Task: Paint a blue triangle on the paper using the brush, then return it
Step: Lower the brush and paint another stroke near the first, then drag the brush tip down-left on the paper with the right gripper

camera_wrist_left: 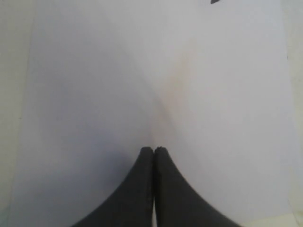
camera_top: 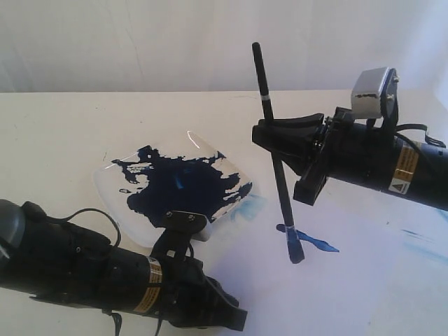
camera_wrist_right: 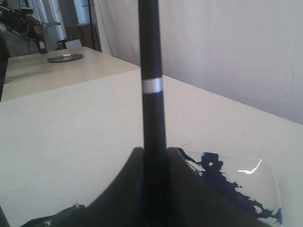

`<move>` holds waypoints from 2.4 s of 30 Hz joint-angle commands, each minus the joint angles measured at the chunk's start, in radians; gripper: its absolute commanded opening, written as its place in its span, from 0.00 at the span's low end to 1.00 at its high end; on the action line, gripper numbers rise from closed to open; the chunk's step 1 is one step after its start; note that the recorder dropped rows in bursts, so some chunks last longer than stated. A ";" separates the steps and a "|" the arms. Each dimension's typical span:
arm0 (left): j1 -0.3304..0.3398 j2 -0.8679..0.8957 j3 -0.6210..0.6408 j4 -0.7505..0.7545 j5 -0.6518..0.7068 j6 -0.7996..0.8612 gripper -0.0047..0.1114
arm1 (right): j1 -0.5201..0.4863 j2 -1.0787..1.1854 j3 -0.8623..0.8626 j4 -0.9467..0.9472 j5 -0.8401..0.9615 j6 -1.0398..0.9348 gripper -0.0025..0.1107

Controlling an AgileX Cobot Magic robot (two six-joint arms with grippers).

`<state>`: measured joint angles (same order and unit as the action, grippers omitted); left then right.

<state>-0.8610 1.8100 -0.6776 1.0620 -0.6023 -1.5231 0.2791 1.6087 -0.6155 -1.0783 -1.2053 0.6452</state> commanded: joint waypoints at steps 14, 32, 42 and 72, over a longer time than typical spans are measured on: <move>0.000 0.005 0.018 0.023 0.075 0.006 0.04 | 0.052 0.061 -0.036 0.052 -0.016 -0.040 0.02; 0.000 0.005 0.018 0.023 0.075 0.006 0.04 | 0.079 0.129 -0.041 0.054 -0.016 -0.068 0.02; 0.000 0.005 0.018 0.023 0.075 0.006 0.04 | 0.079 0.129 -0.051 0.052 -0.016 -0.066 0.02; 0.000 0.005 0.018 0.023 0.075 0.006 0.04 | 0.079 0.126 -0.051 0.052 0.015 -0.063 0.02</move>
<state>-0.8610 1.8100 -0.6776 1.0620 -0.6023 -1.5231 0.3588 1.7370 -0.6654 -1.0247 -1.1996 0.5838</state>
